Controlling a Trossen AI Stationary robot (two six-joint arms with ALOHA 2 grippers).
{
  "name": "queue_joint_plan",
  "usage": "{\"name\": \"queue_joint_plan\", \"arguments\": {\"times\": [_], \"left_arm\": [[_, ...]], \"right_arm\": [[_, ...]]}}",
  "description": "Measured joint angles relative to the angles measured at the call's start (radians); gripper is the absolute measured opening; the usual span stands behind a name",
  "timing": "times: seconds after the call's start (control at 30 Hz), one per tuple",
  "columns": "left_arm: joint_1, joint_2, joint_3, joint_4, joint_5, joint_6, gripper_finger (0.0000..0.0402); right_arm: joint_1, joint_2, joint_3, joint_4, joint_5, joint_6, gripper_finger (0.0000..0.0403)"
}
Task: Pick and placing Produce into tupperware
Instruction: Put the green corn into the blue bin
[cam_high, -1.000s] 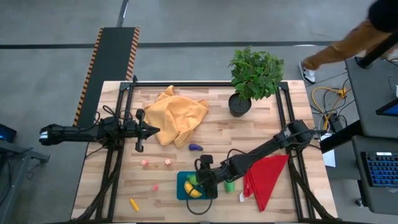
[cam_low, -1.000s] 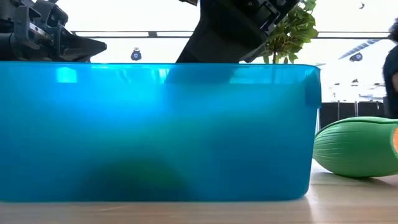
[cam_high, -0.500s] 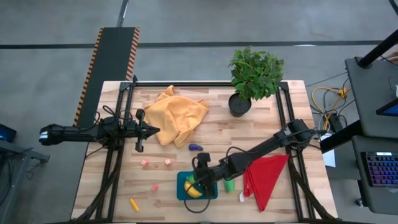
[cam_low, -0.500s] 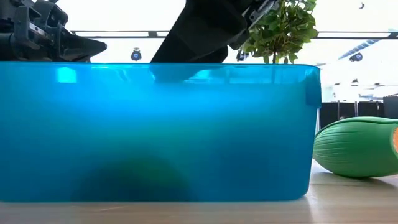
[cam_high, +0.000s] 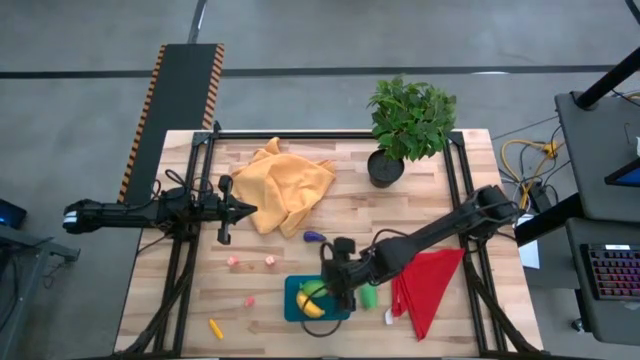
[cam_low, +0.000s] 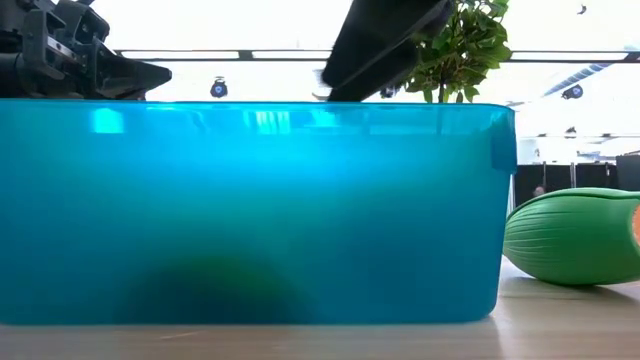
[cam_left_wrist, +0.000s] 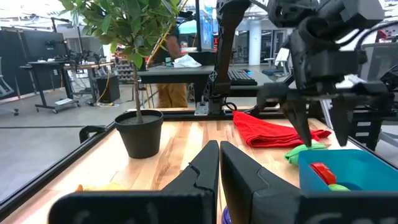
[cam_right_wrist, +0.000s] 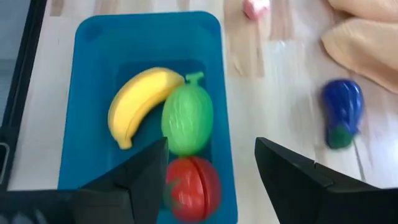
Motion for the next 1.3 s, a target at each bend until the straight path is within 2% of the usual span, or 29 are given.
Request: {"name": "queue_joint_plan", "arguments": {"times": [0.13,0.3,0.43,0.57,0.77,0.87,1.07,1.13,1.3], "left_arm": [[0.000,0.000,0.000,0.000,0.000,0.000,0.0000],[0.000,0.000,0.000,0.000,0.000,0.000,0.0000],[0.000,0.000,0.000,0.000,0.000,0.000,0.0000],[0.000,0.001,0.000,-0.001,0.000,0.000,0.0000],[0.000,0.008,0.000,0.000,0.004,-0.007,0.0000],[0.000,0.017,0.000,-0.001,0.006,-0.008,0.0000],[0.000,0.021,0.000,-0.002,0.010,-0.010,0.0000],[0.000,0.021,0.000,-0.002,0.021,-0.010,0.0000],[0.000,0.021,0.000,-0.004,0.025,-0.010,0.0000]], "right_arm": [[0.021,-0.041,0.000,-0.058,0.000,0.007,0.0232],[0.072,-0.091,-0.002,-0.045,0.010,-0.093,0.0230],[0.122,-0.130,-0.022,-0.052,0.117,-0.118,0.0226],[0.170,-0.175,-0.065,-0.081,0.183,-0.042,0.0224],[0.246,-0.245,-0.199,-0.051,0.191,0.090,0.0224],[0.282,-0.272,-0.289,0.061,0.216,0.083,0.0224],[0.309,-0.363,-0.518,0.523,0.207,-0.024,0.0224],[0.307,-0.397,-0.586,0.598,0.211,-0.012,0.0224],[0.275,-0.460,-0.679,0.601,0.288,0.323,0.0224]]}}
